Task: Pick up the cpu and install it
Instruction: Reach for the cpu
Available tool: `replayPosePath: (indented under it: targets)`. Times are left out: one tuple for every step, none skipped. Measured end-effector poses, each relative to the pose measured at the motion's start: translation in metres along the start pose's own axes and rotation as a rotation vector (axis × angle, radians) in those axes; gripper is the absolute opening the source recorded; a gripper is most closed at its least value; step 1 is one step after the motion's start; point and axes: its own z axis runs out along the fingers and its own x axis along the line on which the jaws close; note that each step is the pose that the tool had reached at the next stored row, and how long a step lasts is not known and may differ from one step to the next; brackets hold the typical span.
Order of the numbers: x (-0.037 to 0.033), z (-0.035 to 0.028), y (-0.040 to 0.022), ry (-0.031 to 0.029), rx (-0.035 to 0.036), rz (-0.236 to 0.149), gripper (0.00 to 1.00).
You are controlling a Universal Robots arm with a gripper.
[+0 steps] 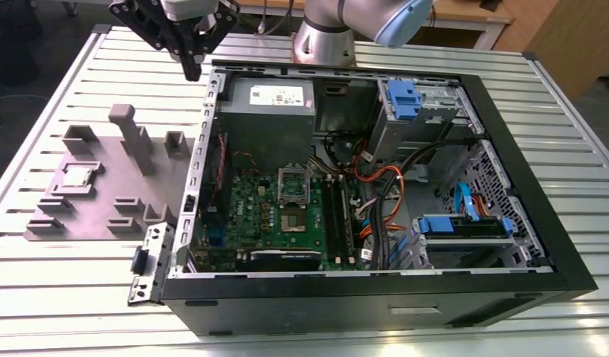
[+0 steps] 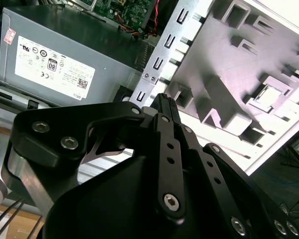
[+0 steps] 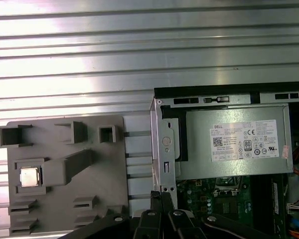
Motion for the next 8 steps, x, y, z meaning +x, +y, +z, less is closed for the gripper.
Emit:
replayPosePath:
  targets:
    - [0.0004,0.0000,0.0000,-0.0001,0.0000,0.000,0.14]
    - [0.0006,0.0000,-0.0001,0.0000,0.0000,0.000,0.14]
    - [0.0009,-0.0001,-0.0001,0.0000,0.0001,0.000,0.14]
    - [0.0012,0.0000,-0.0001,0.0000,0.0000,0.000,0.14]
    - [0.0014,0.0000,-0.0001,0.0000,0.0000,0.000,0.14]
    - [0.0016,0.0000,-0.0001,0.0000,0.0000,0.000,0.14]
    - [0.0018,0.0000,-0.0001,0.0000,0.0000,0.000,0.14]
    - [0.0020,0.0000,-0.0002,-0.0001,0.0000,0.000,0.14]
